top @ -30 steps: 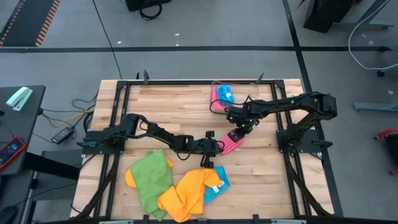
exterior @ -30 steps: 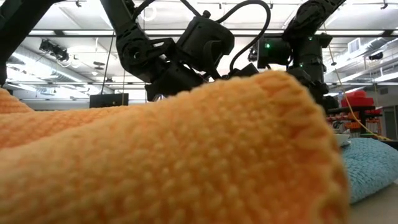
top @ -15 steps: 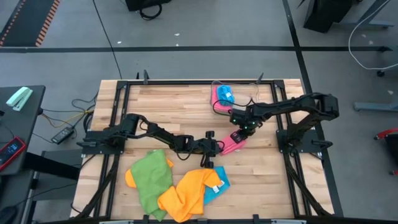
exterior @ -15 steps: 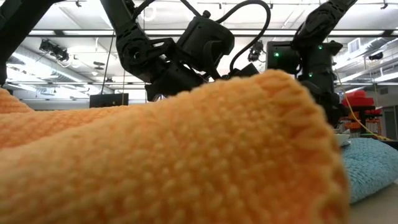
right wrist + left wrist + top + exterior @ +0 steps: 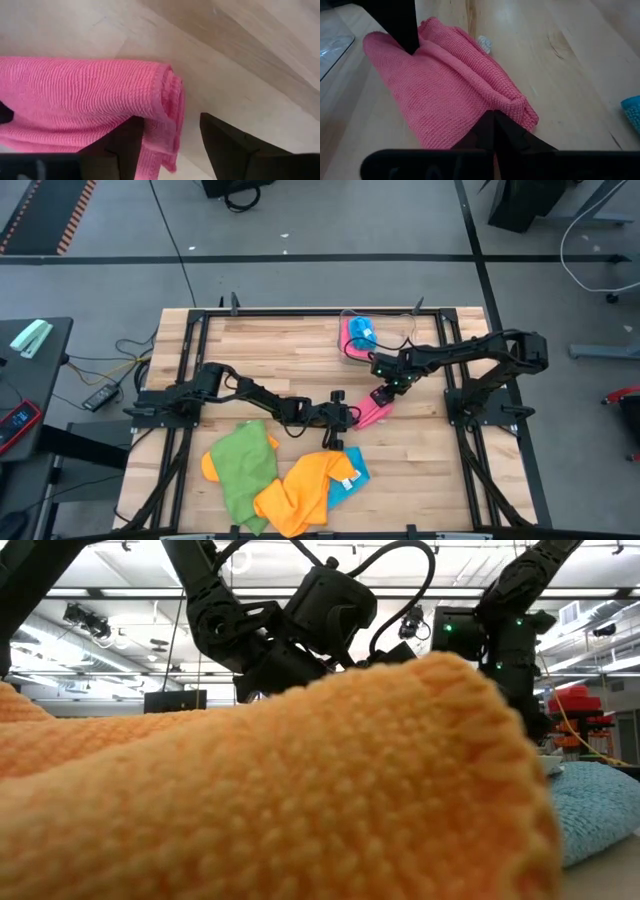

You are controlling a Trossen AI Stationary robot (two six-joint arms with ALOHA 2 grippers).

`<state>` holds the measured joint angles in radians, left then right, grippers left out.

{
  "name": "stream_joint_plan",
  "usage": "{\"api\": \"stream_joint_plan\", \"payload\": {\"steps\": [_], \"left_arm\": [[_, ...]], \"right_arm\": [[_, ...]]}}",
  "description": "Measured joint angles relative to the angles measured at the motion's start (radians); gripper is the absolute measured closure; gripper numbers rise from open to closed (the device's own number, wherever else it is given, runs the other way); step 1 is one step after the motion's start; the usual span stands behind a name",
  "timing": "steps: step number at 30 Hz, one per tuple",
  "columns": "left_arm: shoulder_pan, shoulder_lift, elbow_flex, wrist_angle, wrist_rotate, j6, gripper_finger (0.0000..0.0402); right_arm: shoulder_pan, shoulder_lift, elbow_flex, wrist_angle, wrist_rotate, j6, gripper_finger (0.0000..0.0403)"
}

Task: Fold microfiber towels
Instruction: Fold the pink towel

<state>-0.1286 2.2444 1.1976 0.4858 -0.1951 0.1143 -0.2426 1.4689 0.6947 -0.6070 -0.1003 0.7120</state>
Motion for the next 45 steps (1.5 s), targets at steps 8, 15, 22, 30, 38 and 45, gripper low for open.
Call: {"api": "stream_joint_plan", "payload": {"steps": [8, 15, 22, 30, 38, 45], "left_arm": [[0.000, 0.000, 0.000, 0.000, 0.000, 0.000, 0.0378], [0.000, 0.000, 0.000, 0.000, -0.001, 0.002, 0.0389], [0.000, 0.000, 0.000, 0.000, -0.009, 0.001, 0.0376], [-0.001, 0.000, 0.000, -0.001, -0.013, 0.001, 0.0375], [-0.005, -0.043, 0.000, -0.108, -0.018, -0.002, 0.0384], [-0.010, -0.159, -0.006, -0.260, -0.011, 0.002, 0.0369]], "right_arm": [[0.017, -0.004, -0.028, 0.045, 0.006, 0.016, 0.0248], [0.036, 0.000, -0.031, 0.101, -0.017, 0.000, 0.0355], [0.078, 0.002, -0.020, 0.131, -0.024, -0.023, 0.0394], [0.119, -0.003, 0.072, 0.025, 0.107, -0.048, 0.0396], [0.165, -0.005, 0.159, -0.078, 0.224, -0.114, 0.0396], [0.225, -0.005, 0.159, -0.102, 0.304, -0.113, 0.0396]]}}
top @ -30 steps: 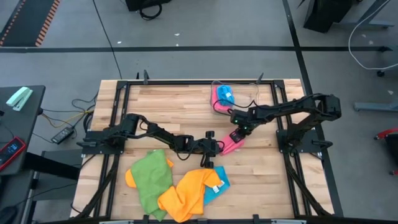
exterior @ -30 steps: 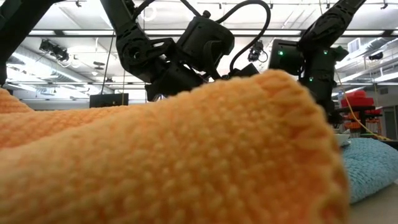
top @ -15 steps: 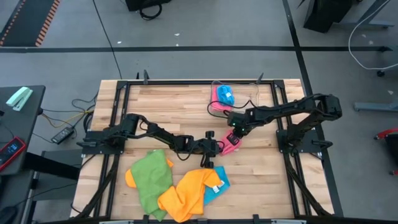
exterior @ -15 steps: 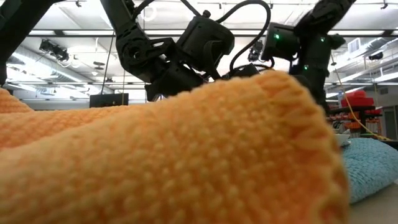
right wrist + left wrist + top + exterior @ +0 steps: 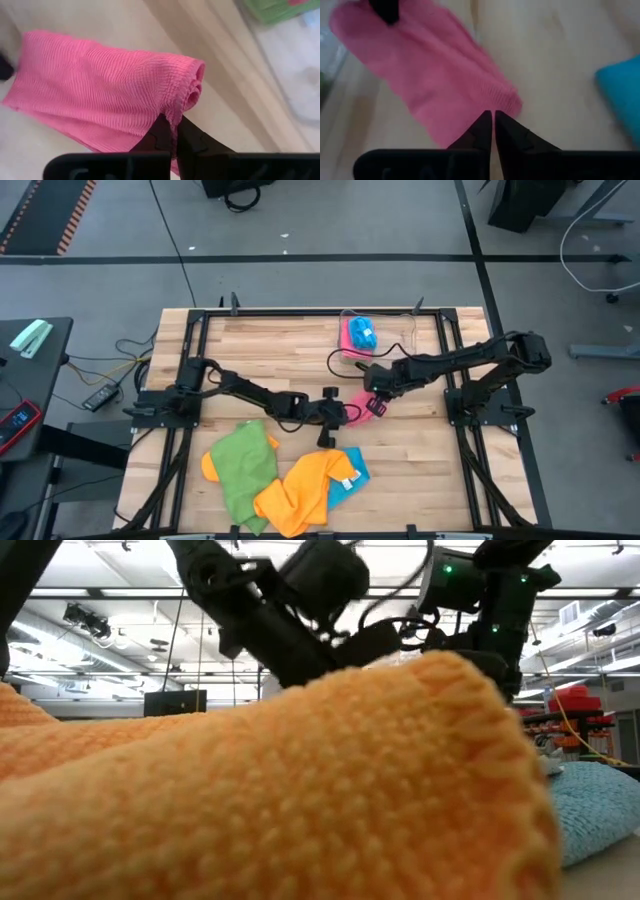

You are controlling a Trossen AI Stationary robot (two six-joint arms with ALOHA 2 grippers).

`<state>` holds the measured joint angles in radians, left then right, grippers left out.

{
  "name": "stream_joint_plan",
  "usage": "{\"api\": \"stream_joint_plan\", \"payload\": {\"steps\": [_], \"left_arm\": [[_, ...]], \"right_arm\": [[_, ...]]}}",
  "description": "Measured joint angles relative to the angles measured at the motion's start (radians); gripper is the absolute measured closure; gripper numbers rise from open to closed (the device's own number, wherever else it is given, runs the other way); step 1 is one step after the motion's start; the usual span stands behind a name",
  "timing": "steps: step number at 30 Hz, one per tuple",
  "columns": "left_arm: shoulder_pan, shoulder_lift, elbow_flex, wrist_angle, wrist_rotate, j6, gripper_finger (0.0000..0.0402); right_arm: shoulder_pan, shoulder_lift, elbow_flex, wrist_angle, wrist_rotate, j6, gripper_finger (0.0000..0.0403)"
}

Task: Fold microfiber towels
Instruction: Fold the pink towel

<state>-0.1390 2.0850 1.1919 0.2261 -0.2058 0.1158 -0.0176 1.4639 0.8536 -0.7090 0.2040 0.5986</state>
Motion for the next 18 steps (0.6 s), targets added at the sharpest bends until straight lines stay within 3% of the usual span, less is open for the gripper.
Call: {"api": "stream_joint_plan", "payload": {"steps": [11, 18], "left_arm": [[0.006, 0.011, 0.002, 0.117, 0.001, -0.030, 0.0378], [0.033, 0.081, 0.004, 0.227, -0.003, -0.052, 0.0385]], "right_arm": [[0.049, 0.004, 0.000, -0.001, 0.046, 0.025, 0.0396], [0.096, 0.004, 0.000, 0.076, 0.075, 0.027, 0.0396]]}}
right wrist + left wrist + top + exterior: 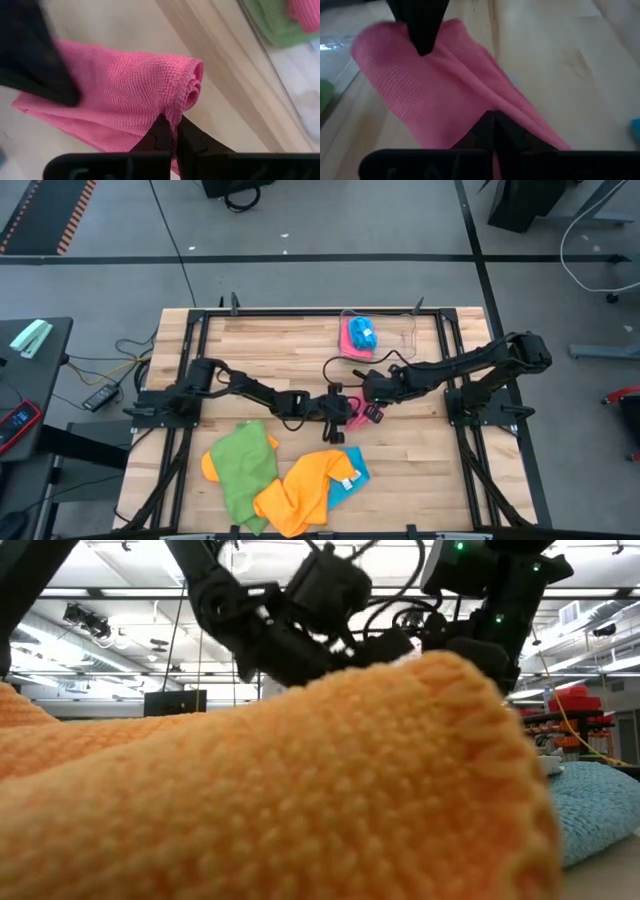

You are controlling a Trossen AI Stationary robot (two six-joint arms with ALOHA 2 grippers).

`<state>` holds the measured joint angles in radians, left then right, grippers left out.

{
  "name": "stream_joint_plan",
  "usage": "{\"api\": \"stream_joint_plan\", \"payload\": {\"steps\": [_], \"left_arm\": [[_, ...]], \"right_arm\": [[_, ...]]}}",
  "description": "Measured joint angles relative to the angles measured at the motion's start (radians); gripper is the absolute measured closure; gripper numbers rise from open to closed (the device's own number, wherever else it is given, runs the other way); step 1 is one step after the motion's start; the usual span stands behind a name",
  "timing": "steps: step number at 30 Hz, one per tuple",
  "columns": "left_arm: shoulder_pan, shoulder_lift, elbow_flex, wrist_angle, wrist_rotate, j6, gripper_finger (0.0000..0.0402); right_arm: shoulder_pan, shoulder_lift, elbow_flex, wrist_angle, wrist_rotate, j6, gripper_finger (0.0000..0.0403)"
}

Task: Fold microfiber towels
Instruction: Fold the pink towel

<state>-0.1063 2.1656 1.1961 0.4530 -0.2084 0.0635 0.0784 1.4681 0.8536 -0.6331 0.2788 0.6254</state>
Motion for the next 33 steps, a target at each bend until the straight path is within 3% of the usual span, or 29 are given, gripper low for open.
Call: {"api": "stream_joint_plan", "payload": {"steps": [10, 16, 27, 33], "left_arm": [[0.037, 0.065, 0.002, 0.061, 0.002, -0.005, 0.0388], [0.033, 0.064, 0.003, 0.047, -0.001, -0.001, 0.0384], [0.002, -0.080, 0.002, -0.185, -0.002, 0.036, 0.0391], [-0.016, -0.143, 0.002, -0.380, 0.003, 0.025, 0.0375]], "right_arm": [[0.051, 0.010, 0.000, 0.094, 0.030, 0.028, 0.0396], [0.077, 0.075, 0.000, 0.168, -0.017, 0.018, 0.0396], [0.088, 0.092, 0.000, 0.170, 0.004, 0.022, 0.0396], [0.088, 0.092, 0.000, 0.155, 0.005, 0.022, 0.0396]]}}
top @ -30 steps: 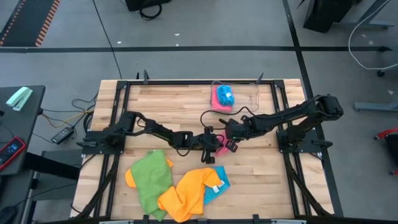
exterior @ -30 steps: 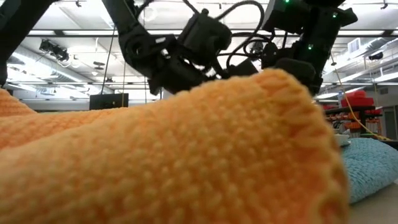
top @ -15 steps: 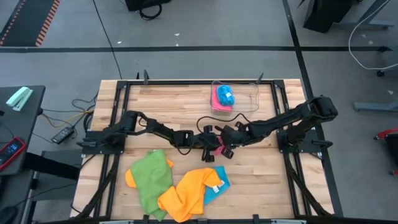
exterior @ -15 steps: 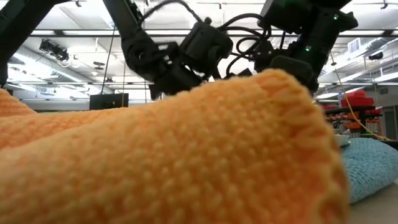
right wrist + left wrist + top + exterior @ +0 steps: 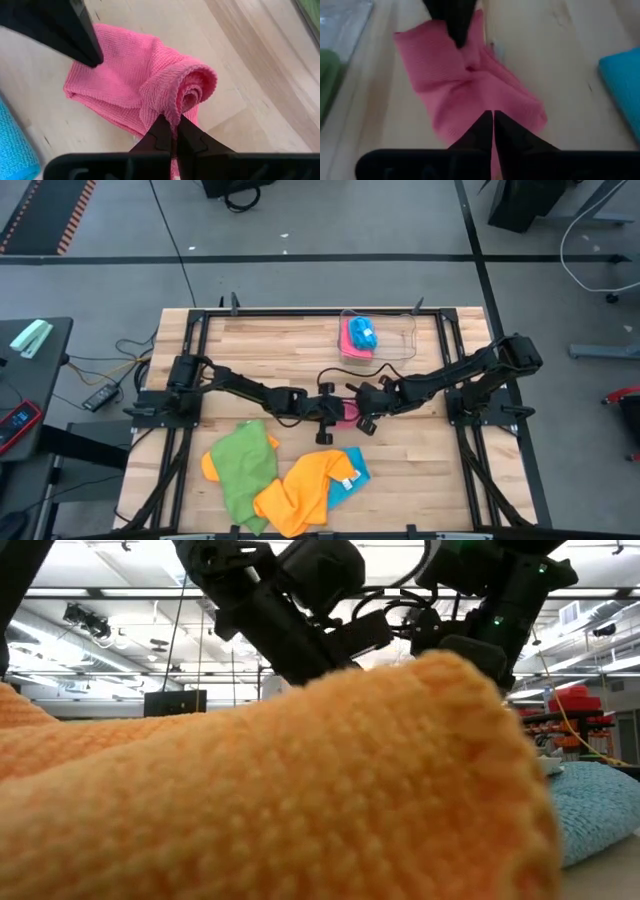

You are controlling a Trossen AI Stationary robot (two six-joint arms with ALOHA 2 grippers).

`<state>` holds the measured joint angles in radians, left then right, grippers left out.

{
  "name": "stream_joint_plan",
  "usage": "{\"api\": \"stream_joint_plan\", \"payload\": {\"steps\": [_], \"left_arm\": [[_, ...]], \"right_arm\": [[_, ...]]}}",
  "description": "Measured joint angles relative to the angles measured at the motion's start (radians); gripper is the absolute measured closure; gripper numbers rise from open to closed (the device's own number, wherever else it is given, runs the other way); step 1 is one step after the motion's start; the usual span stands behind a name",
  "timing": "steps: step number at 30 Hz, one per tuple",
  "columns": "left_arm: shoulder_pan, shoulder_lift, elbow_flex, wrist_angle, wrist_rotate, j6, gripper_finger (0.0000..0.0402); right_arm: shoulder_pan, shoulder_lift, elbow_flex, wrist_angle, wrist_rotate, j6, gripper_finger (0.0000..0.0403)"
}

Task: Fold microfiber towels
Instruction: Fold the pink towel

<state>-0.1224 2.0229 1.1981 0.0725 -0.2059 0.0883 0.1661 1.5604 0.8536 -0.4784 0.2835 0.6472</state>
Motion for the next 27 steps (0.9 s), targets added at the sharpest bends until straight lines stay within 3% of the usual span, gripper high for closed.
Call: {"api": "stream_joint_plan", "payload": {"steps": [4, 27], "left_arm": [[-0.005, 0.000, -0.001, -0.096, 0.000, -0.029, 0.0378], [-0.005, 0.055, -0.001, 0.003, -0.003, -0.044, 0.0390]], "right_arm": [[0.000, 0.000, 0.000, -0.003, 0.000, 0.000, 0.0396], [0.000, 0.000, 0.000, 0.160, -0.063, 0.052, 0.0393]]}}
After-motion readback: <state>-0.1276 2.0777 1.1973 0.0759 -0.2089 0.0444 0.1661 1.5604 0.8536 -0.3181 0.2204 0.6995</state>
